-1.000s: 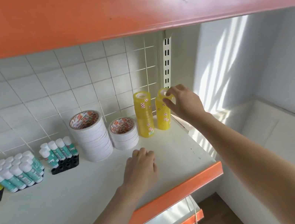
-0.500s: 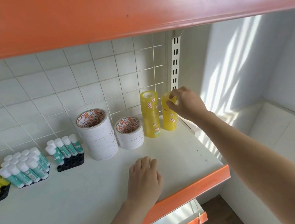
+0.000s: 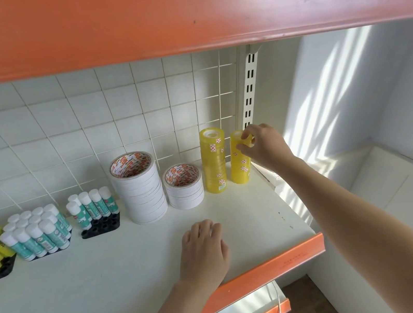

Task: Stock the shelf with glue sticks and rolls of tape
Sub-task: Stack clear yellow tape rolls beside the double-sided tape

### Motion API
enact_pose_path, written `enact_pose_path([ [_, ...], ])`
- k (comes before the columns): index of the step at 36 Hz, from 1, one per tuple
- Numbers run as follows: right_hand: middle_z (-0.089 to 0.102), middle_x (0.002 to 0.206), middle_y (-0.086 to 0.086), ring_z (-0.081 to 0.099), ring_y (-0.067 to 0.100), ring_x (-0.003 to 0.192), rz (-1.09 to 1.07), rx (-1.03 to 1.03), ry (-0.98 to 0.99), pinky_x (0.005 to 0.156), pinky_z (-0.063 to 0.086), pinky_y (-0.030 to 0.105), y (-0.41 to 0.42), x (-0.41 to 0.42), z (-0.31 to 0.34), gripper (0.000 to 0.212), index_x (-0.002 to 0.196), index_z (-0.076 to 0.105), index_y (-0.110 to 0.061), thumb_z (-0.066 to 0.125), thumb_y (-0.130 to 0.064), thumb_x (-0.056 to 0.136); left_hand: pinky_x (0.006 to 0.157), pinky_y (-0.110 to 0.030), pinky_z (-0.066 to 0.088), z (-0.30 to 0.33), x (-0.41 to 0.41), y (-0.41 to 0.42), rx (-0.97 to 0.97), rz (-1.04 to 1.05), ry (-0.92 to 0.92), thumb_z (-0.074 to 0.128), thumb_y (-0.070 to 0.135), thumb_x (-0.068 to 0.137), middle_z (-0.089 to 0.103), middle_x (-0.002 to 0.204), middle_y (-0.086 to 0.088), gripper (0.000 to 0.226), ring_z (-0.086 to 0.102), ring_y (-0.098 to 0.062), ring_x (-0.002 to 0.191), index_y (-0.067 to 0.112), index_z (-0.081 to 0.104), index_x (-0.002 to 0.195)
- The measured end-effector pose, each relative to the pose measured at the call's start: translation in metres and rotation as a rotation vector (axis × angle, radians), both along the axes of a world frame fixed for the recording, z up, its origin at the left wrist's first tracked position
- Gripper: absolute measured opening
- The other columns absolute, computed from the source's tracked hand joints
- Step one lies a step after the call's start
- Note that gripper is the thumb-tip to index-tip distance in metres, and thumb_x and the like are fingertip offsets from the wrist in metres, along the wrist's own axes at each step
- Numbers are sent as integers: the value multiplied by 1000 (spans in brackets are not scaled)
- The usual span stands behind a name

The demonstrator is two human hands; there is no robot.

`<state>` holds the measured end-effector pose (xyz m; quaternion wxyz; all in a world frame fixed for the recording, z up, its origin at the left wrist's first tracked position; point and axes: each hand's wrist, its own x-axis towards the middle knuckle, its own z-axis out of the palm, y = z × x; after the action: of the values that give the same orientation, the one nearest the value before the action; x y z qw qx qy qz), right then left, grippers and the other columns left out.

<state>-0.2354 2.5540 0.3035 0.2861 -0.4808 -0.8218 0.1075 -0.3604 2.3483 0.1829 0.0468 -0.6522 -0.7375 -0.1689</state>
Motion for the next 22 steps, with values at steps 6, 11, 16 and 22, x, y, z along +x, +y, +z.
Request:
enact_pose_path([
  [6,59,100,8,60,27,84,2,-13,-16,75,51,37,1,0,1,27,105,62,-15,67,-33,85,69,-36,51,0,0,0,4,4,-8,36,27,75,61,92,3,28,59,-22,83,20,61,87],
  [11,58,100,7,59,26,84,-15,-8,-28,73,49,34,-1,0,0,27,106,61,-15,66,-33,86,69,-36,51,0,1,0,-2,-1,-6,36,27,75,60,92,3,28,58,-22,83,20,61,87],
  [16,59,106,6,59,26,91,-10,2,-51,72,49,34,-3,0,-1,31,111,59,-17,65,-36,87,68,-35,50,4,1,-1,-25,-3,-10,36,27,75,59,91,4,28,57,-21,82,21,60,87],
  [22,52,129,5,55,28,110,5,23,-84,82,46,36,-13,2,-1,40,125,53,-19,61,-38,90,63,-36,51,12,-1,-1,-116,-30,29,35,27,75,59,86,3,28,58,-22,78,20,61,85],
])
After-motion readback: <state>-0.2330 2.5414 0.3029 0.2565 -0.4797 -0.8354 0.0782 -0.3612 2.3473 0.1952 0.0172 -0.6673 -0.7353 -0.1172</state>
